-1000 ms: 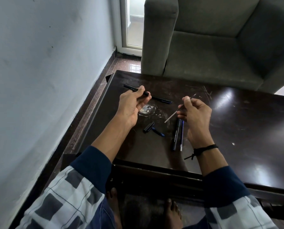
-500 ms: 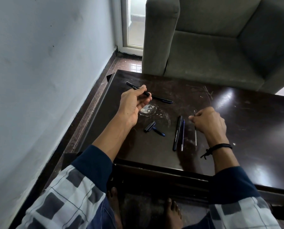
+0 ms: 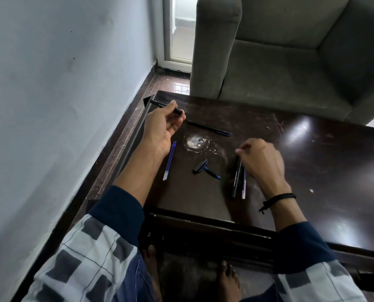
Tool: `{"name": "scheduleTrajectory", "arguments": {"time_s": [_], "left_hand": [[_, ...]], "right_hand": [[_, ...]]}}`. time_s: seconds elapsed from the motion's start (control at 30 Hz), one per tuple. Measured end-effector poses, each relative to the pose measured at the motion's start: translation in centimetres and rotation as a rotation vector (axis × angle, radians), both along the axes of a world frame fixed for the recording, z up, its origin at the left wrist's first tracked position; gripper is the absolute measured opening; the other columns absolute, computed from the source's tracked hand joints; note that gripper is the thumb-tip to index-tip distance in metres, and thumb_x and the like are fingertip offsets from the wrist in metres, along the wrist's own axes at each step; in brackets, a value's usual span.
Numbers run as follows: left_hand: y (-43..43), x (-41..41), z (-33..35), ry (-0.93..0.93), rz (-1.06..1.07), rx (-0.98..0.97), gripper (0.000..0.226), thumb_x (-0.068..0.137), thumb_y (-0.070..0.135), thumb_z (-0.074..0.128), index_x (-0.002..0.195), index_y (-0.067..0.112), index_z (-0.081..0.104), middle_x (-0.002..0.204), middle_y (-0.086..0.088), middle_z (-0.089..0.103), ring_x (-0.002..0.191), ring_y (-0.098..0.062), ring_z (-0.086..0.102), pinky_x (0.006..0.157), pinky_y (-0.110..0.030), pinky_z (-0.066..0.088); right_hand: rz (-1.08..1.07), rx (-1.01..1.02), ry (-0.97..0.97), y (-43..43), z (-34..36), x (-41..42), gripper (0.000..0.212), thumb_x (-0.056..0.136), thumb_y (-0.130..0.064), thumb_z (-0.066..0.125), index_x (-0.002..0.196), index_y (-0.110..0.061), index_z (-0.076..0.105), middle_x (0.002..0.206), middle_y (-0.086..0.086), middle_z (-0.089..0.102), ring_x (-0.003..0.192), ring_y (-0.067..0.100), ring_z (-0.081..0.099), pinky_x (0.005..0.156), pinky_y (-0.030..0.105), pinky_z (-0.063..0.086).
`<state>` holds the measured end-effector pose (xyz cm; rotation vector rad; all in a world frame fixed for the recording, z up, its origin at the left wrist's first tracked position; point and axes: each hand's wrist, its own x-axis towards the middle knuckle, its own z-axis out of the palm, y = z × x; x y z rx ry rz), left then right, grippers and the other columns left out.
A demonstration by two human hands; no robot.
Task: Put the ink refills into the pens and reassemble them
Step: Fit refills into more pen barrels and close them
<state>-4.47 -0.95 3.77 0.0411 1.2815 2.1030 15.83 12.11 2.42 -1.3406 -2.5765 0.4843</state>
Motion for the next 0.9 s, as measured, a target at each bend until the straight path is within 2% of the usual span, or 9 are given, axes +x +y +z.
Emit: {"name": "scheduleTrajectory", "arguments": {"time_s": [0.17,0.27,0.33,0.5,0.63,0.7,0.77,0.83,0.9], "left_hand": [[0.0,-0.3,0.1,-0.004,0.013,0.002,0.010,0.094,0.016,0.069,0.088,0.008,0.069,0.077,-0.007,0.074,0.075,-0.016,0.073,0.067,-0.021,0.057],[-0.1,-0.3,0.1,-0.003,0.013,0.008,0.010,0.095,0.016,0.069,0.089,0.007,0.069,0.077,-0.007,0.074,0.075,-0.017,0.073,0.067,-0.021,0.057],[-0.1,-0.3,0.1,-0.005,0.012,0.013,0.009,0.095,0.015,0.068,0.091,0.007,0.068,0.077,-0.007,0.074,0.076,-0.017,0.073,0.068,-0.021,0.057],[-0.1,-0.2,0.2,-0.003,-0.001,0.020,0.009,0.096,0.014,0.067,0.091,0.007,0.068,0.076,-0.006,0.074,0.075,-0.017,0.072,0.068,-0.021,0.057],[-0.2,-0.2,0.2,0.005,-0.010,0.018,0.009,0.096,0.015,0.067,0.091,0.007,0.068,0.077,-0.007,0.074,0.077,-0.017,0.072,0.069,-0.022,0.057],[-0.1,-0.3,0.1,0.005,-0.009,0.017,0.010,0.096,0.015,0.067,0.090,0.007,0.068,0.077,-0.007,0.074,0.076,-0.017,0.072,0.069,-0.022,0.057],[-0.1,-0.3,0.1,0.006,-0.011,0.017,0.010,0.096,0.015,0.067,0.089,0.008,0.068,0.077,-0.007,0.074,0.075,-0.017,0.072,0.067,-0.021,0.057],[0.0,-0.3,0.1,0.004,-0.010,0.017,0.010,0.095,0.015,0.068,0.089,0.008,0.068,0.077,-0.007,0.074,0.075,-0.017,0.072,0.067,-0.021,0.056],[0.0,-0.3,0.0,0.007,-0.010,0.012,0.010,0.095,0.015,0.068,0.090,0.008,0.069,0.078,-0.008,0.074,0.075,-0.017,0.072,0.067,-0.021,0.056]], "right_hand": [[0.460,0.007,0.010,-6.4,-0.8,-3.1,0.026,0.102,-0.034,0.057,0.123,-0.026,0.069,0.124,-0.001,0.068,0.112,0.027,0.066,0.090,0.040,0.053],[0.663,-0.005,-0.115,-9.0,-1.9,-4.0,0.037,0.105,-0.035,0.049,0.142,-0.032,0.057,0.130,-0.004,0.060,0.114,0.028,0.064,0.087,0.043,0.053],[0.741,0.036,-0.187,-9.7,-2.6,-4.2,0.043,0.107,-0.035,0.046,0.149,-0.034,0.048,0.130,-0.003,0.056,0.109,0.030,0.065,0.078,0.043,0.053],[0.784,0.120,-0.231,-9.8,-3.2,-4.3,0.047,0.109,-0.033,0.042,0.155,-0.040,0.037,0.125,-0.001,0.051,0.095,0.028,0.066,0.066,0.041,0.052],[0.796,0.137,-0.249,-10.0,-3.3,-4.3,0.046,0.109,-0.032,0.041,0.155,-0.041,0.038,0.121,0.000,0.051,0.089,0.027,0.065,0.059,0.039,0.046],[0.777,0.120,-0.227,-10.0,-3.3,-4.3,0.042,0.109,-0.032,0.041,0.150,-0.037,0.046,0.119,0.000,0.053,0.089,0.028,0.066,0.061,0.040,0.049],[0.737,0.102,-0.199,-9.8,-3.2,-4.3,0.032,0.108,-0.032,0.042,0.137,-0.028,0.055,0.117,0.000,0.055,0.091,0.032,0.067,0.066,0.044,0.054],[0.710,0.097,-0.172,-9.8,-3.1,-4.2,0.025,0.107,-0.031,0.044,0.127,-0.023,0.054,0.114,0.001,0.056,0.090,0.033,0.067,0.067,0.045,0.054],[0.711,0.101,-0.146,-9.8,-3.0,-4.1,0.025,0.106,-0.029,0.046,0.129,-0.025,0.052,0.113,0.000,0.056,0.089,0.032,0.066,0.066,0.044,0.054]]}}
